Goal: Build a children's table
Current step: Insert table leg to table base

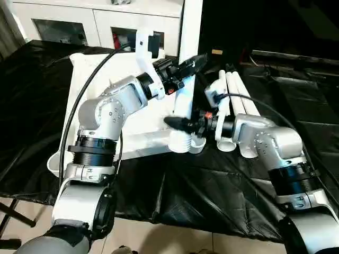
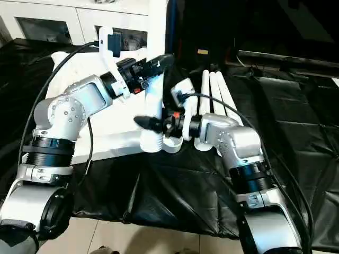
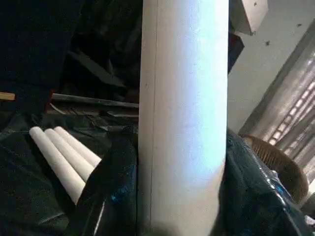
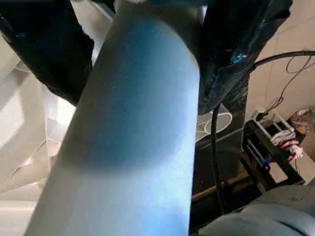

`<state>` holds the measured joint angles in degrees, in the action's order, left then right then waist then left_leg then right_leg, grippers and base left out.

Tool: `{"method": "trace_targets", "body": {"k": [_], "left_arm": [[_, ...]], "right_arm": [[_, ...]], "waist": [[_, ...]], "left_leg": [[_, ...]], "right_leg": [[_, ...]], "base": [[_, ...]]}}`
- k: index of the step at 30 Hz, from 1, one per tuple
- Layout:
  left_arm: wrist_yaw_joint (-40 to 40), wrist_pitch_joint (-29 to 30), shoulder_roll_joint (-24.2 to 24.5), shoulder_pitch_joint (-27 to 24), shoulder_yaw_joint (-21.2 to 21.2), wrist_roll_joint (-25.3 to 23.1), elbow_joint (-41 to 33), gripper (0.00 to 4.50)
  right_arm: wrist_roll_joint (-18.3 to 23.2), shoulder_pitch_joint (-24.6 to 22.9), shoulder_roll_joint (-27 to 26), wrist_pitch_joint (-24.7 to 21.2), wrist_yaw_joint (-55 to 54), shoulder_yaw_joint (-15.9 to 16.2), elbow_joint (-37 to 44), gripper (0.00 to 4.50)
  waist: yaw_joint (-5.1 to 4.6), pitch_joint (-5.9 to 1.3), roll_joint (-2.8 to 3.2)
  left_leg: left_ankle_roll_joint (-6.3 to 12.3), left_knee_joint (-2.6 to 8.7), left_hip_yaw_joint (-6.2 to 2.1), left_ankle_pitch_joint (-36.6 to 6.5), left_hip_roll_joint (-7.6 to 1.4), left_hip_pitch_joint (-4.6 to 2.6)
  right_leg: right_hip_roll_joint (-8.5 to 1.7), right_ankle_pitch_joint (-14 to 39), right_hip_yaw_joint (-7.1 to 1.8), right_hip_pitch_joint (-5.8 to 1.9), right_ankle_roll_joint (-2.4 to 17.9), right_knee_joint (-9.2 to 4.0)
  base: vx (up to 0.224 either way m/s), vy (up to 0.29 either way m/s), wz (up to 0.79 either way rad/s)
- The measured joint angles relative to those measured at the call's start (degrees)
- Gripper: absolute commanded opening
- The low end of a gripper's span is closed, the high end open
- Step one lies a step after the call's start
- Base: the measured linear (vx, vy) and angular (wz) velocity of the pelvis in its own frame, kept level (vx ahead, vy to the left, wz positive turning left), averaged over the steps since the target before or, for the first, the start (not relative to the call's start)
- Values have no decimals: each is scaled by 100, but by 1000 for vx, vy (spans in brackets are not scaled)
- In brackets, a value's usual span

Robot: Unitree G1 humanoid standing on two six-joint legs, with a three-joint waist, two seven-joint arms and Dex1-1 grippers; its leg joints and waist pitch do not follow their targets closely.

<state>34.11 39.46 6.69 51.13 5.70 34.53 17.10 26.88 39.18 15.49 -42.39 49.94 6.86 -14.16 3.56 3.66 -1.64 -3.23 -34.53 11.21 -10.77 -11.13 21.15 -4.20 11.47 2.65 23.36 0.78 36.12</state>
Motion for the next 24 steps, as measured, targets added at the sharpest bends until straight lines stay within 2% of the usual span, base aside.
{"method": "trace_targets", "body": {"k": [6,11,16,17,19,24], "left_arm": [[184,-27,74,-35,-115,-40,-65,180],[250,-32,80,-61,-115,-42,-68,180],[325,-78,103,-73,-136,-46,-68,180],[342,-84,108,-76,-143,-46,-68,215],[395,-116,115,-77,-143,-46,-69,250],[421,-293,22,-78,-106,-48,-95,279]], "right_arm": [[32,0,2,-67,70,42,1,260],[46,0,0,-131,155,43,1,207],[37,-1,-6,-130,143,42,2,194],[25,-1,-11,-125,132,43,2,192],[-32,-2,-39,-57,82,53,2,191],[-86,-2,-167,145,-161,27,0,190]], "waist": [[-1,0,0],[1,0,0],[0,0,0],[1,0,0],[0,0,0],[2,0,0]], "left_leg": [[0,0,0,0,0,-1],[1,0,0,0,0,0],[1,0,0,0,0,-1],[1,0,0,0,0,0],[1,-1,0,1,0,0],[0,-1,0,0,0,0]], "right_leg": [[0,0,0,0,0,0],[0,0,0,0,0,1],[0,0,0,0,0,1],[0,0,0,0,0,1],[0,0,0,0,0,1],[0,0,0,0,0,2]], "base": [[0,0,0],[0,0,0],[0,0,0],[0,0,0],[0,0,0],[0,0,0]]}}
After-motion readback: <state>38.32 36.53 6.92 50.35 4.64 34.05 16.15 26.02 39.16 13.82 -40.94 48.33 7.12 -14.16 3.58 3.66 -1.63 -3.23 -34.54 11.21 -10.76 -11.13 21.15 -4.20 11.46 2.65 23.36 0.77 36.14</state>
